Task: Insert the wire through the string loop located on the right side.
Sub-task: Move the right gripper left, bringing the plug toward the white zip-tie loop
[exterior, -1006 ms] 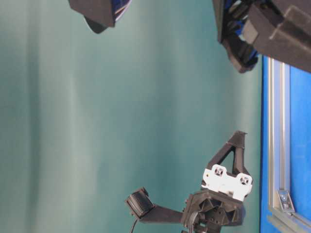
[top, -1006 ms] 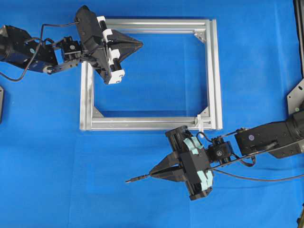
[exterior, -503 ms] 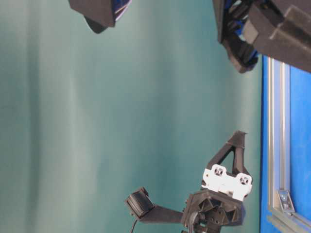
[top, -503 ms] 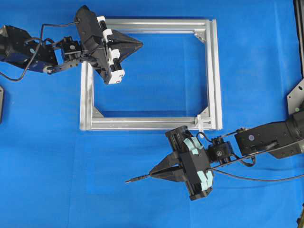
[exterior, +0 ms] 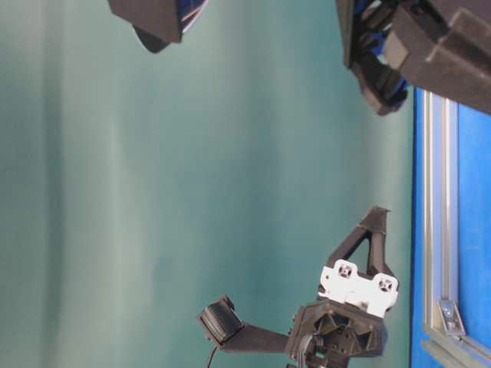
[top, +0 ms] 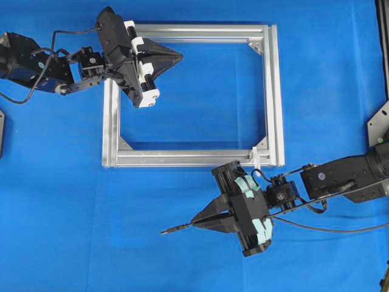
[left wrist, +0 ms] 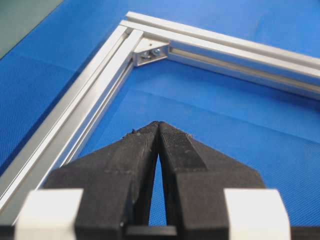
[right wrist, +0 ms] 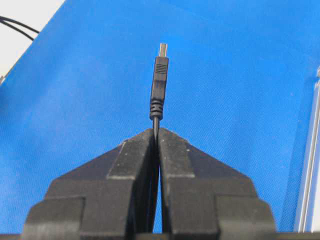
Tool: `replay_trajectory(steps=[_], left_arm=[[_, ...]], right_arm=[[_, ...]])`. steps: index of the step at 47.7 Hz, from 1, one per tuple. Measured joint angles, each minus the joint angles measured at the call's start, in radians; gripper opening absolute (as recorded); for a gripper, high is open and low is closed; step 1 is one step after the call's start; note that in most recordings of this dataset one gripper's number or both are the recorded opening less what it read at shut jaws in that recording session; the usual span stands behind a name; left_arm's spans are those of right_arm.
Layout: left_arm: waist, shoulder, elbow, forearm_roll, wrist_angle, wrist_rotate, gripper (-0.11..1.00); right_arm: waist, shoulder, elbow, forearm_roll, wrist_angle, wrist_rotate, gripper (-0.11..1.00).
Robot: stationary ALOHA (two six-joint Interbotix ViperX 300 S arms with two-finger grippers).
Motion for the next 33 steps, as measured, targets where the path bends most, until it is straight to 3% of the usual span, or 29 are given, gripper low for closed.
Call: replay_trajectory(steps=[23, 33], left_arm=[[0.000, 0.000, 0.000, 0.000, 0.000, 0.000, 0.02], [0.000, 0.000, 0.000, 0.000, 0.000, 0.000, 0.02]], right_arm=[[0.000, 0.000, 0.003, 0.002, 0.000, 0.000, -0.04], [0.000, -0.054, 0.083, 0.005, 0.000, 0.006, -0.04]])
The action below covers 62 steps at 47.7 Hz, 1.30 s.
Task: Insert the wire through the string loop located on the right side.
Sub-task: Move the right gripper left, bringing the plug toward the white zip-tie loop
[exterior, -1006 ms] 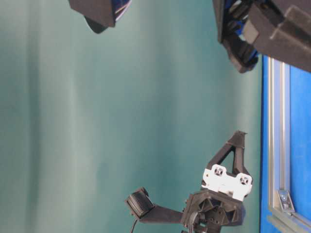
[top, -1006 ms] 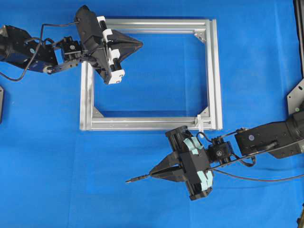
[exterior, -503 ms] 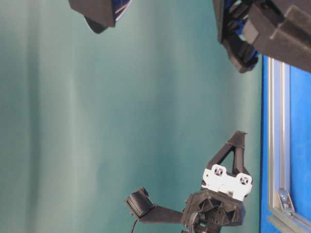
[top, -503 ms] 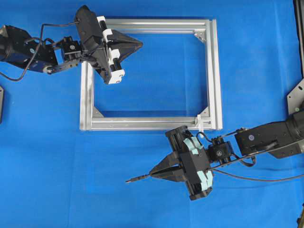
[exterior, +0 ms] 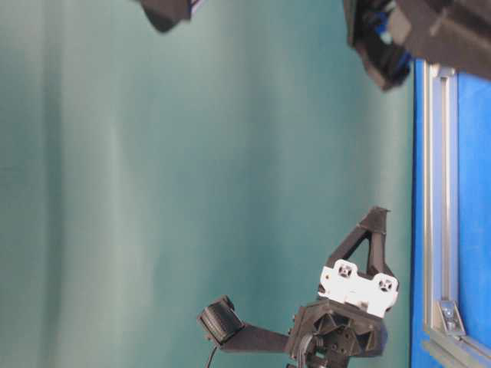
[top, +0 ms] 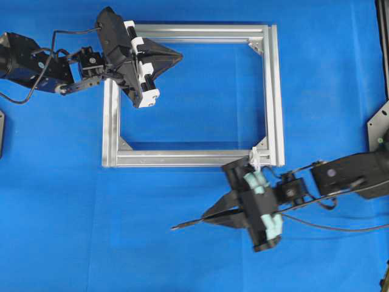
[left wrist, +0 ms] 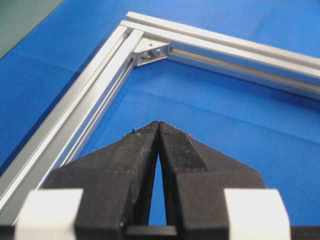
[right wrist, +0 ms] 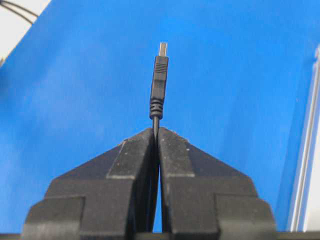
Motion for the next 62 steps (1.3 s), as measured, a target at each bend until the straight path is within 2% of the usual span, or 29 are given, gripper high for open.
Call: replay_trajectory(steps=[22, 34, 46, 62], left_arm=[[0.000, 0.000, 0.000, 0.000, 0.000, 0.000, 0.02], [0.000, 0.000, 0.000, 0.000, 0.000, 0.000, 0.02], [0.000, 0.000, 0.000, 0.000, 0.000, -0.005, 0.02], [0.002, 0.000, -0.002, 0.000, 0.000, -0.005, 0.02]], right_arm=[[0.002, -0.314, 0.342, 0.005, 0.005, 0.006, -0.04], [0.002, -0.541, 0.489, 0.012, 0.127, 0.008, -0.04], [0.002, -0.699, 0.557, 0.029, 0.245, 0.008, -0.04], [0.000, -0.721, 0.572, 0.031, 0.255, 0.008, -0.04]])
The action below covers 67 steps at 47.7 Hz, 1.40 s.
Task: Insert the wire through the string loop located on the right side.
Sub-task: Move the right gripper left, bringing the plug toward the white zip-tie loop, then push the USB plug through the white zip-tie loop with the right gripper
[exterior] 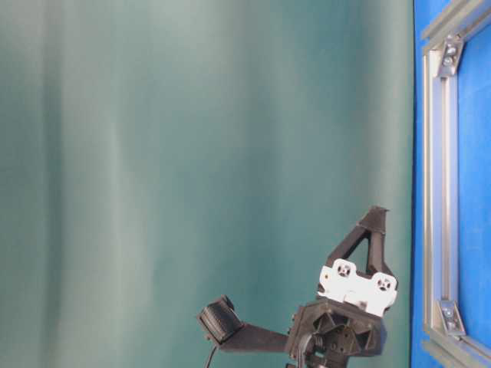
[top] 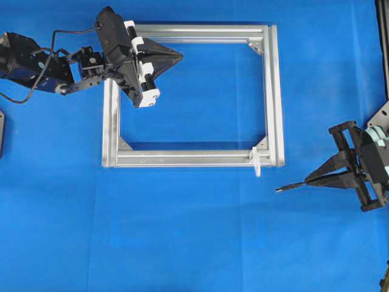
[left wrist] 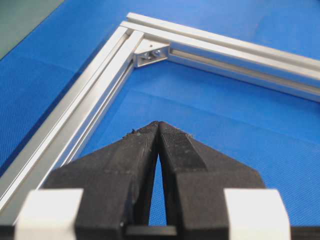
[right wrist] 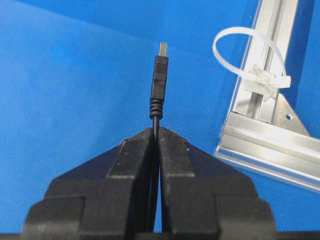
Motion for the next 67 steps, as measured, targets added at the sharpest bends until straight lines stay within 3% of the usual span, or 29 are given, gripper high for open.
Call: replay_trajectory(steps=[27, 67], left_arm=[[0.000, 0.000, -0.003, 0.000, 0.000, 0.000, 0.02], [0.000, 0.000, -0.003, 0.000, 0.000, -0.002, 0.02]], right_arm=[[-0.161, 0.002, 0.025, 0.000, -0.023, -0.005, -0.04], [-0.166, 0.002, 0.025, -0.002, -0.031, -0.005, -0.04]])
